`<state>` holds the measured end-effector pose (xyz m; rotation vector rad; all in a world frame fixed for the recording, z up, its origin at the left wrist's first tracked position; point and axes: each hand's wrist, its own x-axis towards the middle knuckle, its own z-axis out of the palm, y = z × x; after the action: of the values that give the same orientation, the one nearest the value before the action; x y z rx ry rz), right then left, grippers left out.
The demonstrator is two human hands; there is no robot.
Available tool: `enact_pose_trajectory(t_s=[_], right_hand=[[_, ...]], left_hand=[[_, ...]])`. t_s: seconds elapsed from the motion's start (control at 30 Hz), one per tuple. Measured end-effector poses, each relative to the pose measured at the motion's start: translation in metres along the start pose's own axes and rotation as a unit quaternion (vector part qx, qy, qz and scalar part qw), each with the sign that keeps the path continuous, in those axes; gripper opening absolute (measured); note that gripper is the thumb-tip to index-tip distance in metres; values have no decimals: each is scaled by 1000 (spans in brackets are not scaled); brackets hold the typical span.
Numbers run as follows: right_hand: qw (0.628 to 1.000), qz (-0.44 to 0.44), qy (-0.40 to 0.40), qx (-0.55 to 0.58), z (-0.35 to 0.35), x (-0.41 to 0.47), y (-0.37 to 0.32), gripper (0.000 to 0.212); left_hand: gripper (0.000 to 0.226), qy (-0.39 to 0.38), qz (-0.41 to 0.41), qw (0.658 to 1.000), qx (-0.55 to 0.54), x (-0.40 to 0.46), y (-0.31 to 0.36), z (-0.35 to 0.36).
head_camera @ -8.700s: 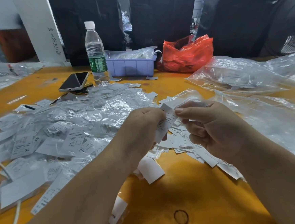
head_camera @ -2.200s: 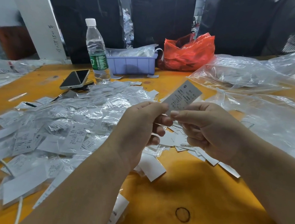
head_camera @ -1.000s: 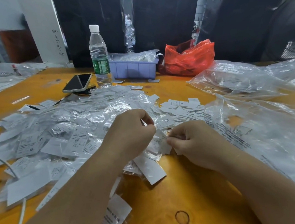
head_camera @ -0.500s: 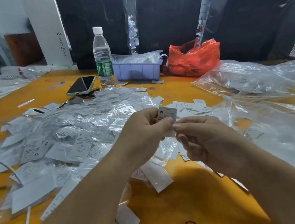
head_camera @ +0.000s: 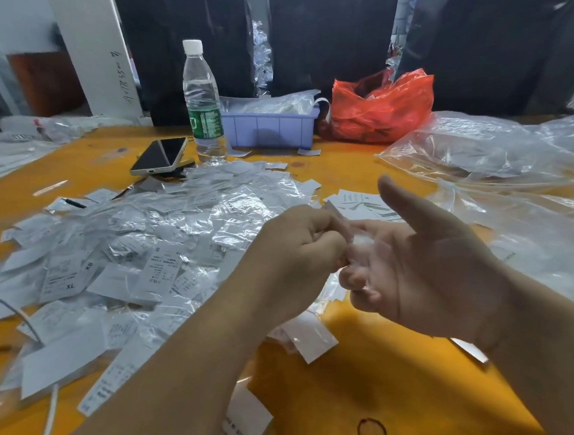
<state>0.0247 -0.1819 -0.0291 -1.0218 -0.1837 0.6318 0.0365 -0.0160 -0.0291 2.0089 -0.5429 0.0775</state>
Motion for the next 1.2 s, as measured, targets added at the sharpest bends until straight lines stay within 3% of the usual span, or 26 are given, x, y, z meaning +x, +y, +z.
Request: enact_pose_trajectory(t_s=[0.13, 0.23, 0.3, 0.43, 0.53, 0.77, 0.97, 1.2], right_hand=[[1000, 0, -19, 11, -1, 0, -1, 68], [999, 6, -27, -22, 2, -2, -2, 67], [996, -3, 7, -87, 2, -3, -2, 60], [971, -39, 128, -200, 4, -5, -4, 25], [963, -63, 145, -218, 6, -6, -6, 15], [966, -33, 98, -237, 7, -7, -5, 16], [960, -121, 183, -176, 5, -4, -10, 20], [949, -177, 234, -117, -4, -4, -15, 11]], left_hand=[[13, -25, 6, 999, -20, -1, 1, -1], [19, -8, 6, 999, -41, -1, -2, -3], [22, 24, -8, 997, -71, 1, -2, -6], [28, 57, -40, 994, -90, 4, -4, -10], [29, 57, -52, 991, -106, 4, -4, -9], [27, 70, -58, 989, -118, 4, -3, -9], [17, 72, -54, 982, -167, 5, -4, -9], [39, -2, -29, 983, -181, 2, -1, -7]])
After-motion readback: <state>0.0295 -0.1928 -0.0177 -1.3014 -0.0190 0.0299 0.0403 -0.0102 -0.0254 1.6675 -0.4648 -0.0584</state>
